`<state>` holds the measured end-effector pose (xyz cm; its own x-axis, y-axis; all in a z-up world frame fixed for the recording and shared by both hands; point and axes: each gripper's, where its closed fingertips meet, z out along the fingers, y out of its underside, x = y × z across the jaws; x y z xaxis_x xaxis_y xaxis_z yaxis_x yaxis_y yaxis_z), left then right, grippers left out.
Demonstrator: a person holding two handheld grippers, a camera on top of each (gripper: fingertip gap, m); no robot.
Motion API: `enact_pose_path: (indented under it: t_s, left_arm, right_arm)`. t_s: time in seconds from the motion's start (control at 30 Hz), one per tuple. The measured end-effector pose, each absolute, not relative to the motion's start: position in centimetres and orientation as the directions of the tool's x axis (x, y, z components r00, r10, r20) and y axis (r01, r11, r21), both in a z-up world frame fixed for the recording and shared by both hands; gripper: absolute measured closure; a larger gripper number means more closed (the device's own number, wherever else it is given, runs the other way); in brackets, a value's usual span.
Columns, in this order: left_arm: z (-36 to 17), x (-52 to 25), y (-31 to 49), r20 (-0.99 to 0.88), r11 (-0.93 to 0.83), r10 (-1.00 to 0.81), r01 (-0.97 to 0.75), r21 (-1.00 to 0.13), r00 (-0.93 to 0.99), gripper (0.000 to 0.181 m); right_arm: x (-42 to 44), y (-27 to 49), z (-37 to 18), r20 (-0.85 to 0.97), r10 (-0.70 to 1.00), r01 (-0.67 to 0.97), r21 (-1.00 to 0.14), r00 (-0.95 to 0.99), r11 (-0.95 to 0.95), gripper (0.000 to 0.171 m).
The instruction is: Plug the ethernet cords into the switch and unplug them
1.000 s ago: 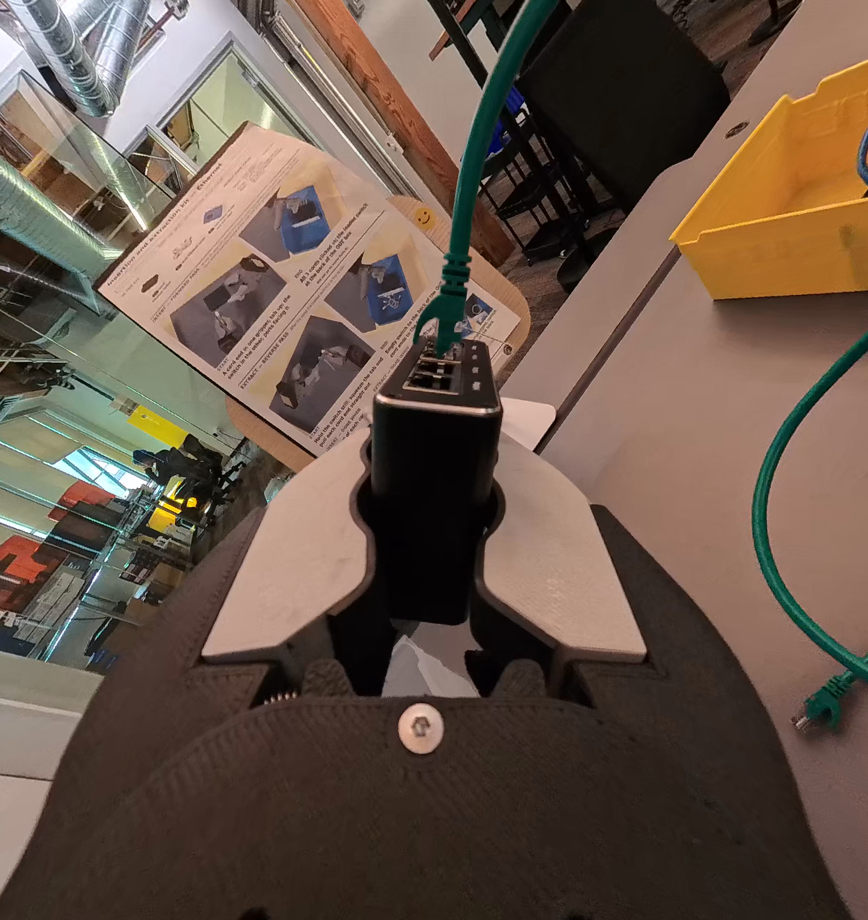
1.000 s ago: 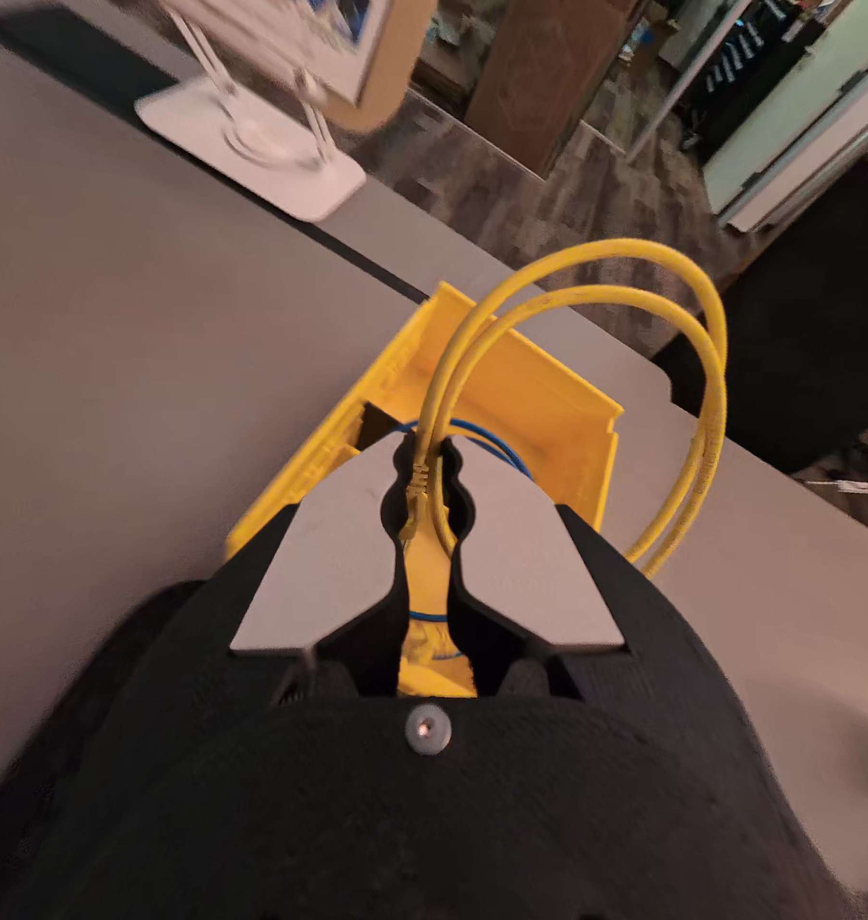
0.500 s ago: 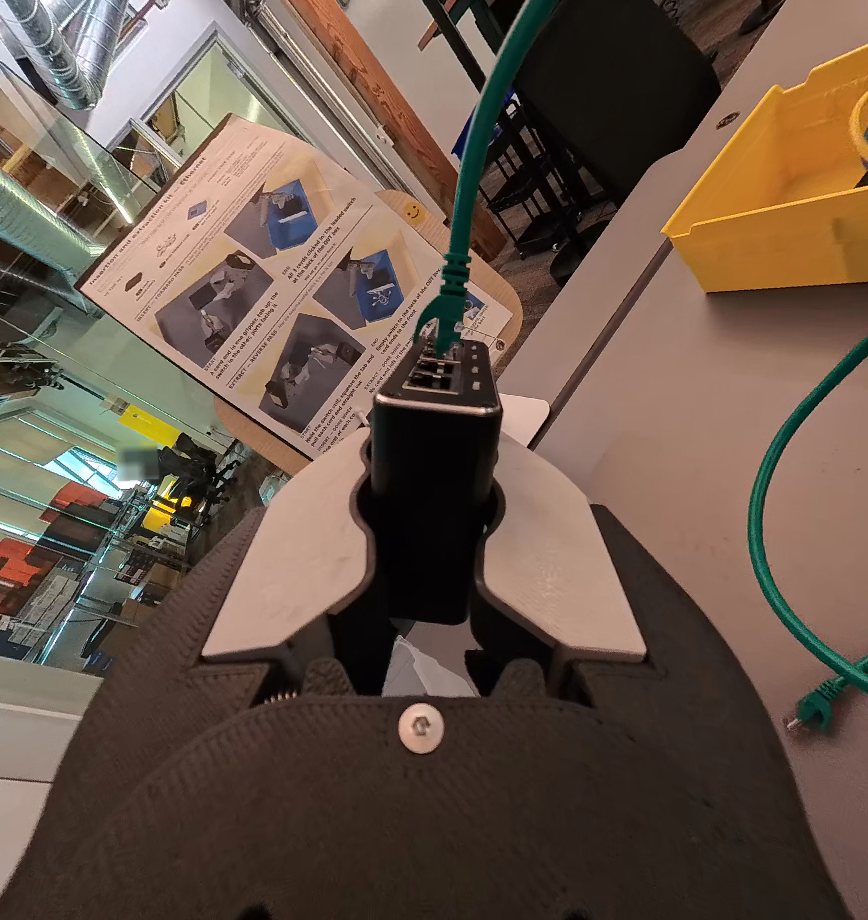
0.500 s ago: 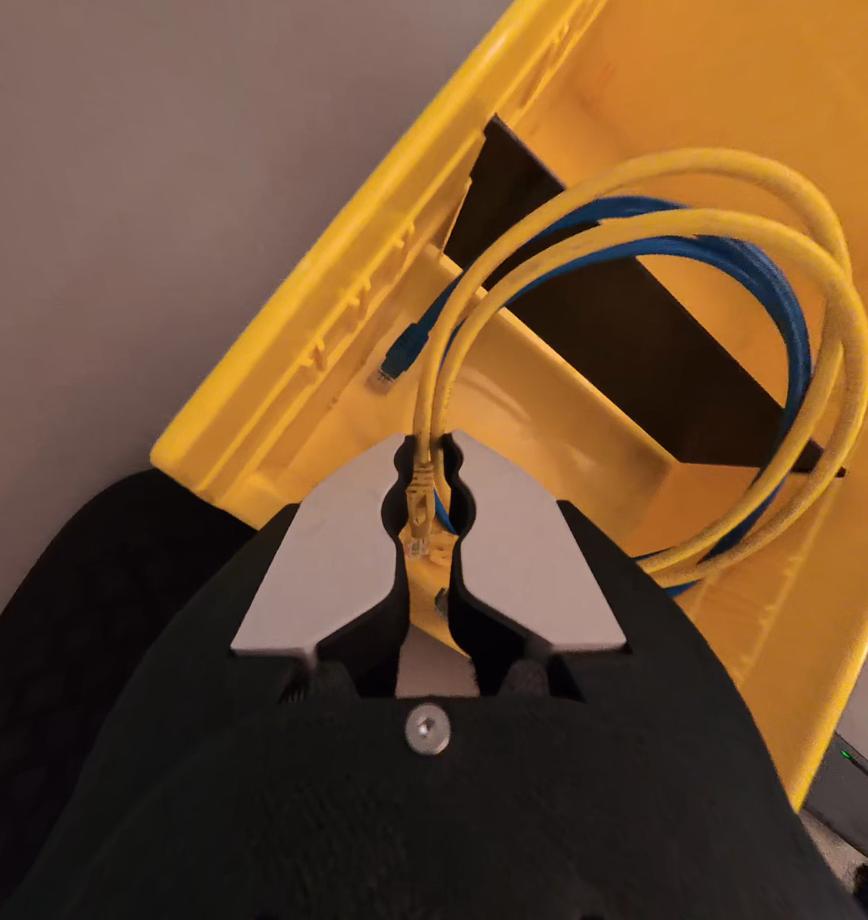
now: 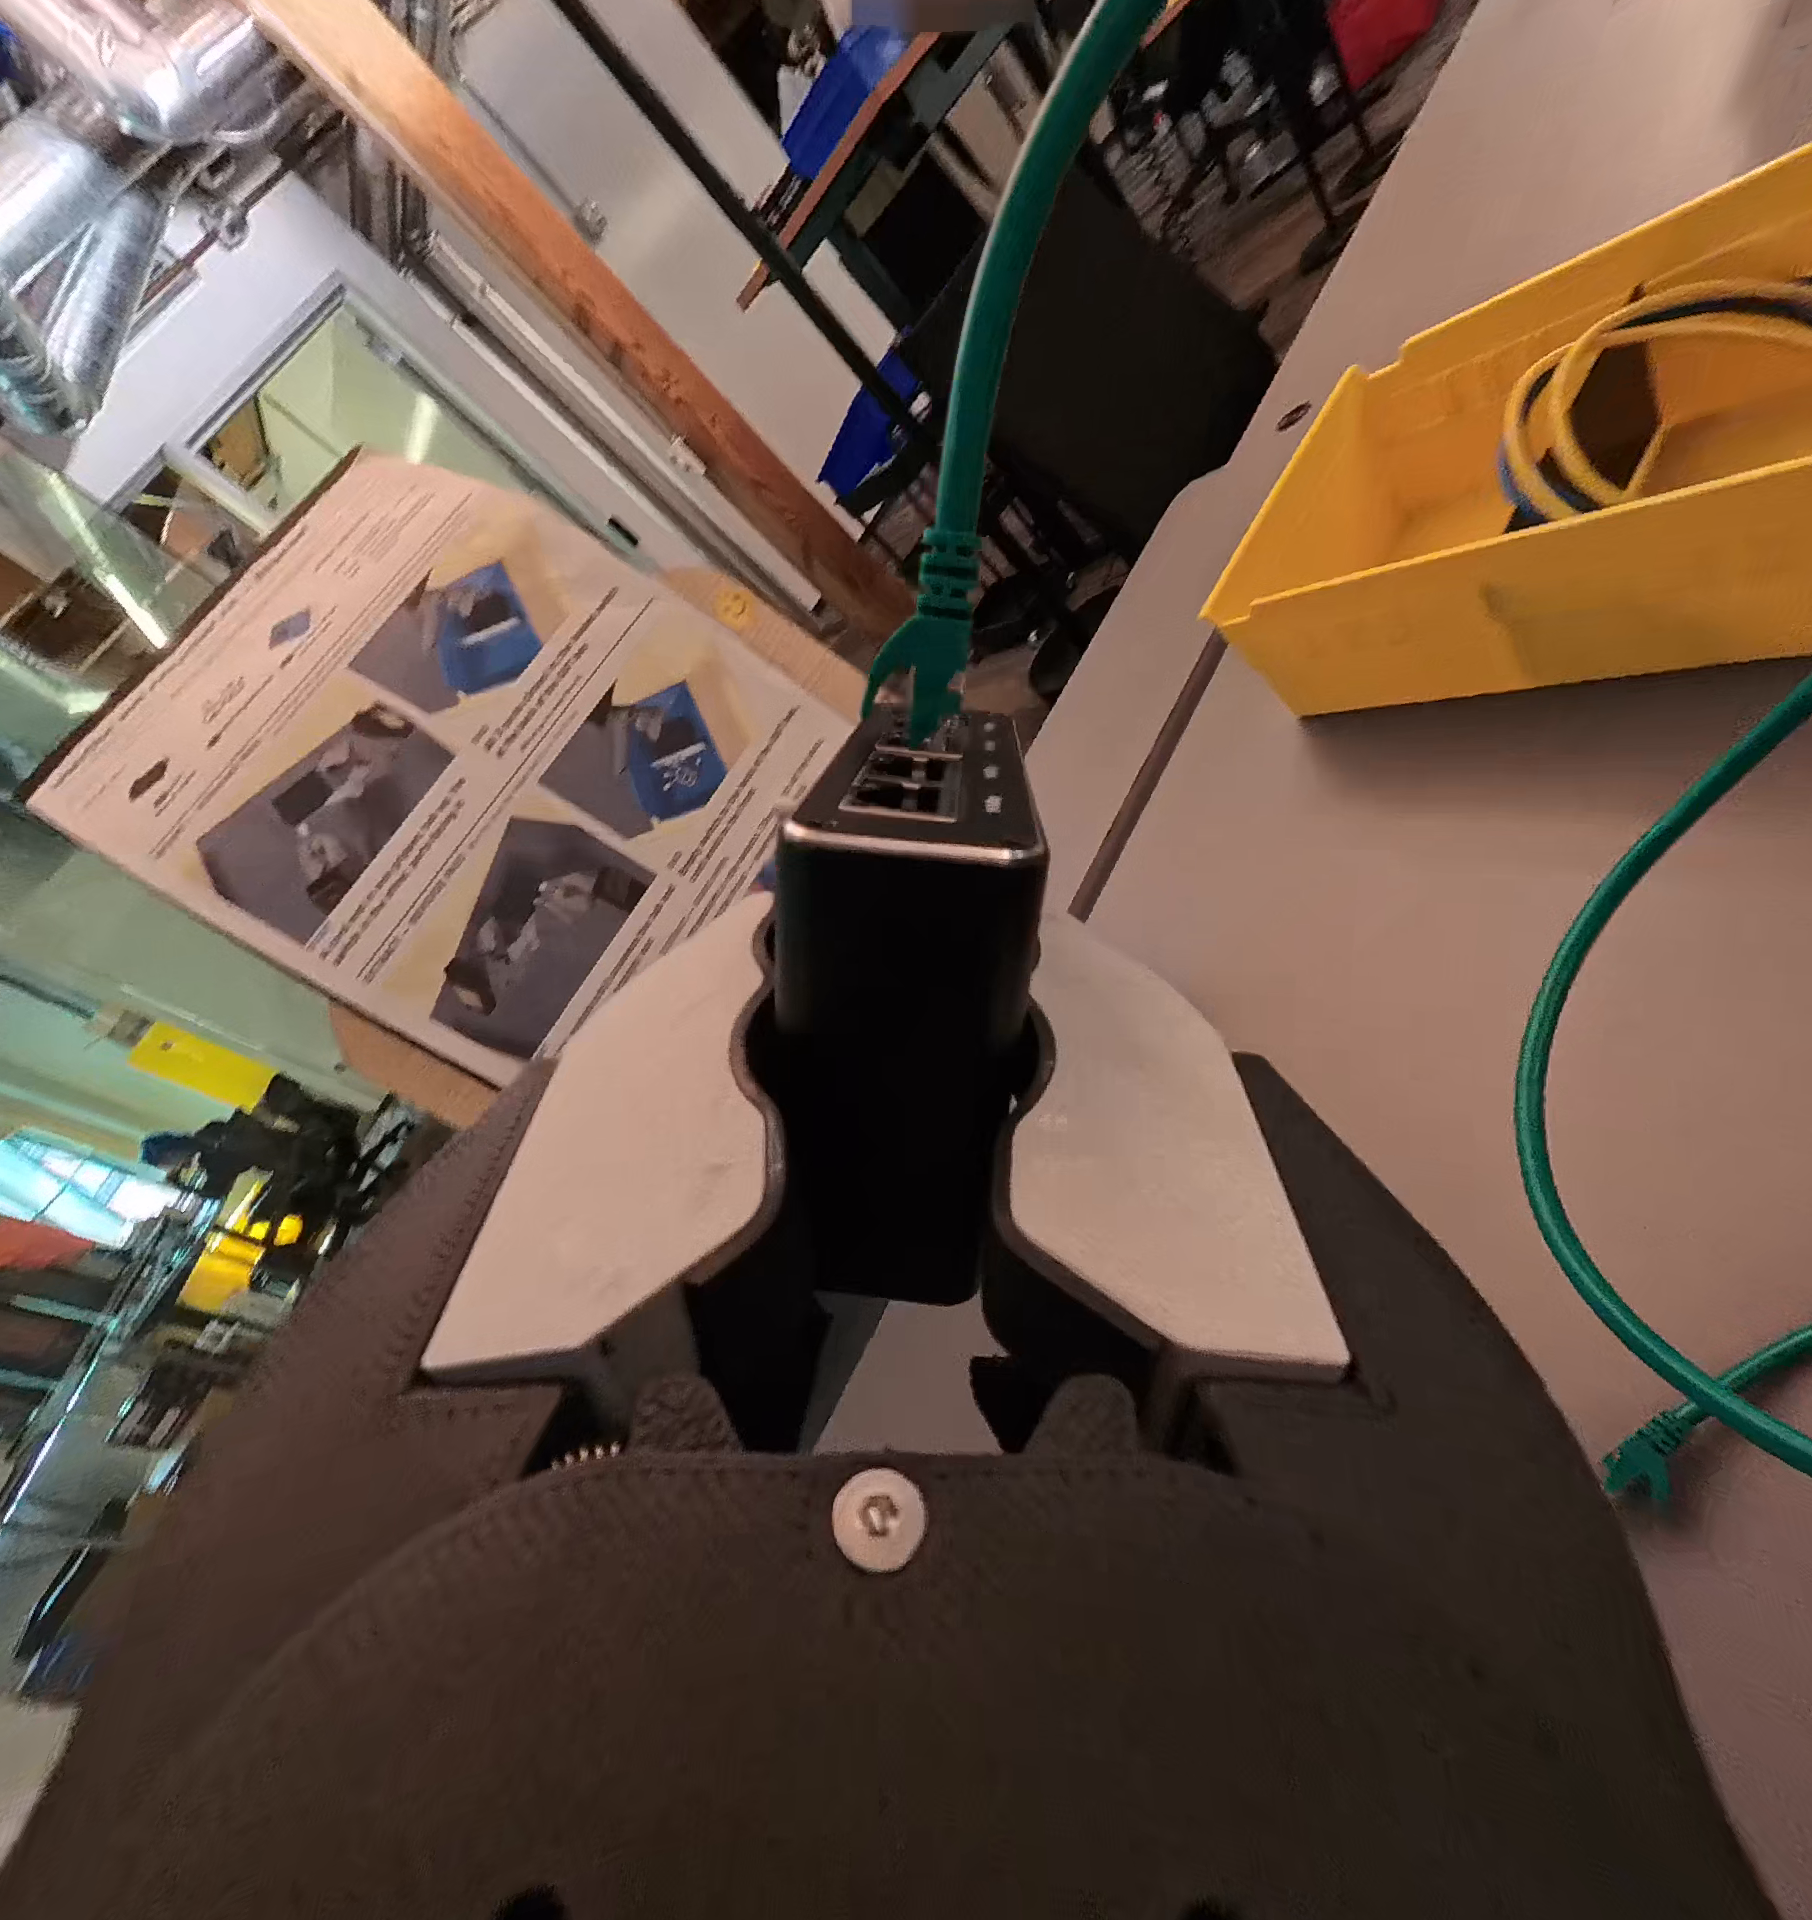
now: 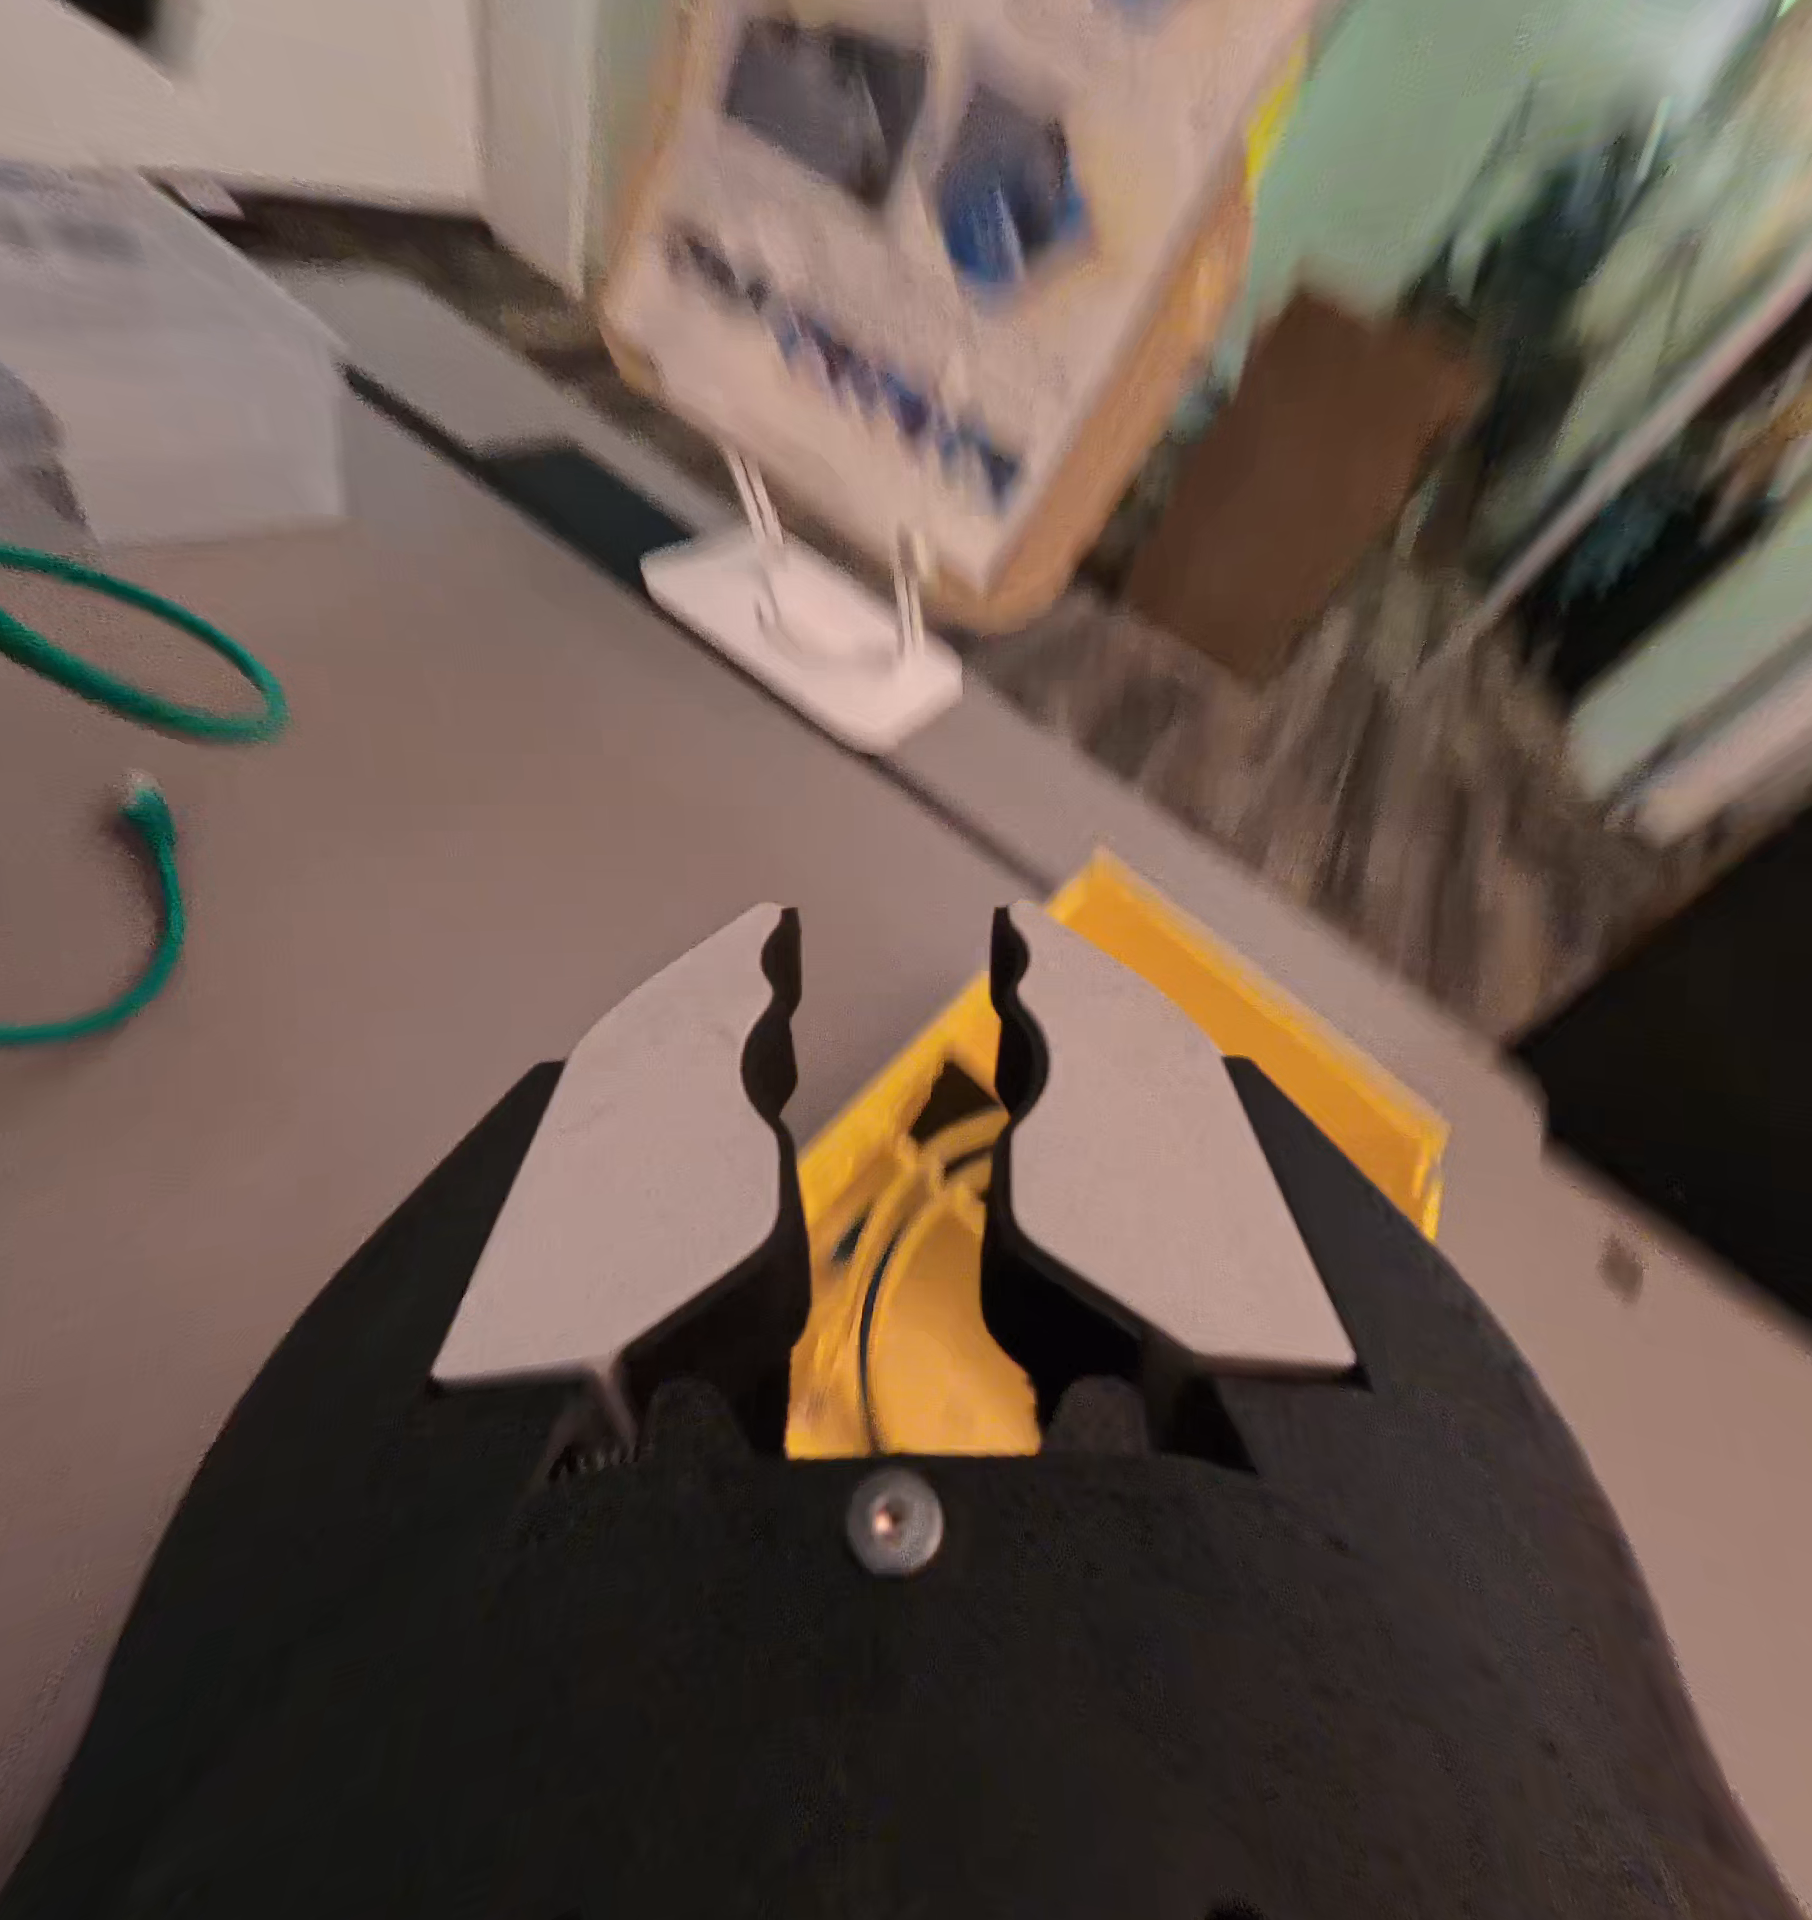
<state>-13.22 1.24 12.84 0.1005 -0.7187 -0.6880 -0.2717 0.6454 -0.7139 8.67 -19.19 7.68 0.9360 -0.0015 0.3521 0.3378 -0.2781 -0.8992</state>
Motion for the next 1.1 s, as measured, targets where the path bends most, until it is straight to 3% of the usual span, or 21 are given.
enact_pose_path:
  t_s: [0.03,0.17,0.33,0.43,0.77,1.1]
  left_arm:
    - [13.0,-13.0,0.6,-0.689,0.656,-0.720,-0.243,-0.715,0.084,0.143]
    - [13.4,-12.5,-2.3,-0.701,0.693,-0.713,-0.138,-0.707,0.008,0.143]
    - [12.7,-11.7,-4.5,-0.721,0.724,-0.689,-0.113,-0.681,-0.071,0.143]
    - [11.3,-10.6,-5.2,-0.731,0.741,-0.671,-0.136,-0.658,-0.123,0.143]
    - [7.8,-7.7,-6.2,-0.749,0.781,-0.624,-0.216,-0.586,-0.223,0.143]
    - [7.4,-8.0,-6.1,-0.751,0.784,-0.618,-0.239,-0.572,-0.232,0.143]
  right_arm:
    - [6.7,-18.5,9.7,0.424,0.023,0.421,-0.889,0.905,-0.183,0.135]
    - [1.8,-15.1,13.7,0.627,0.044,0.628,-0.778,0.778,-0.015,0.136]
    - [-5.7,-10.8,14.2,0.700,0.289,0.678,-0.710,0.653,0.190,0.135]
    - [-8.5,-9.5,14.1,0.752,0.337,0.710,-0.653,0.566,0.264,0.135]
    - [-8.0,-8.6,10.6,0.811,0.410,0.796,-0.544,0.417,0.267,0.156]
    - [-8.3,-8.4,10.1,0.838,0.399,0.805,-0.505,0.372,0.310,0.157]
